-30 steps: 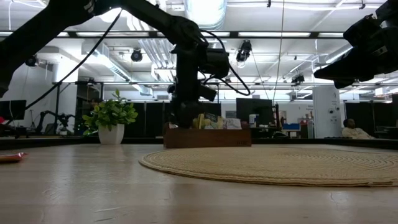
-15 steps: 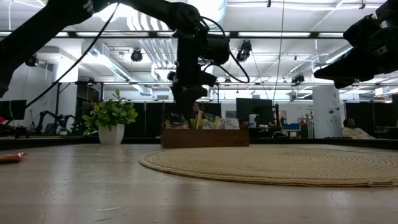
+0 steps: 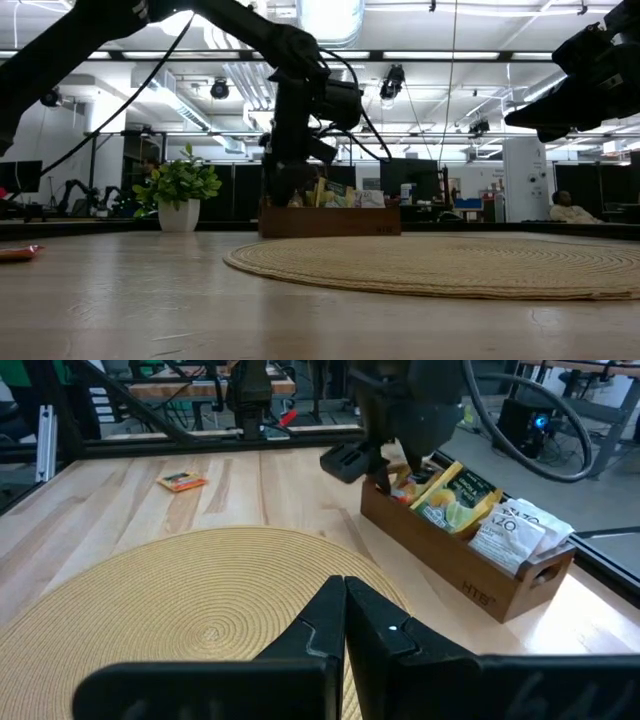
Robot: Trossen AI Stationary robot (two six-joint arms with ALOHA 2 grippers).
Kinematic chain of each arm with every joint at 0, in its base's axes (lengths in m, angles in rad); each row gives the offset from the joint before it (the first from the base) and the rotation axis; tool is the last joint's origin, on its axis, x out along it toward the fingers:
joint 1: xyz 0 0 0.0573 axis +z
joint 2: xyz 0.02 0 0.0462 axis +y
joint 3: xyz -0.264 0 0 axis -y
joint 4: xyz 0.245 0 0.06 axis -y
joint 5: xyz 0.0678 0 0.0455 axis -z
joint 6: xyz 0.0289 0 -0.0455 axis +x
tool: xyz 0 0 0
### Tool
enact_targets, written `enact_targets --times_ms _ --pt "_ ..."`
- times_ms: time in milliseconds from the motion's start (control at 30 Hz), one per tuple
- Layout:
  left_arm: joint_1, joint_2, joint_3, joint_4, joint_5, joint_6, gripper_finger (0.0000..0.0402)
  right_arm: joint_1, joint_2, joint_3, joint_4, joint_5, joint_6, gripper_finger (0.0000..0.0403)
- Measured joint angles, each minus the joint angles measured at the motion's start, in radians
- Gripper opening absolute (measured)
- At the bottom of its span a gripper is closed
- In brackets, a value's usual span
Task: Pick & Place Tea
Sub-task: Put the orange tea bag into the left section of the wooden organizer
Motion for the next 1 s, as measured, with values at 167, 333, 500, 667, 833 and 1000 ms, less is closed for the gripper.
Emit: enact_targets --times_ms 167,333,500,667,833,1000 --pt "0.005 -0.012 -0.095 0.143 -0.016 0.004 0.0241 0.0 0.0 0.0 0.0 0.0 0.0 0.0009" --pt "0.005 -0.012 -0.172 0.228 -0.017 0.01 0.0241 0.0 0.0 0.0 0.0 0.0 0.0 0.0009" --pt "-0.008 -0.013 -0.162 0.132 -0.047 0.01 0.0241 0.0 0.0 0.0 0.0 0.0 0.0 0.0009" --pt "-0.023 -0.036 -0.112 0.072 -0.04 -0.007 0.0241 0.0 0.0 0.0 0.0 0.0 0.0 0.0009" --pt "-0.043 -0.088 -0.045 0.023 -0.022 -0.053 0.0241 0.0 0.0 0.0 0.0 0.0 0.0 0.0009" --pt "-0.062 -0.16 -0.018 -0.05 -0.023 -0.152 0.0241 0.0 0.0 0.0 0.0 0.0 0.0 0.0009"
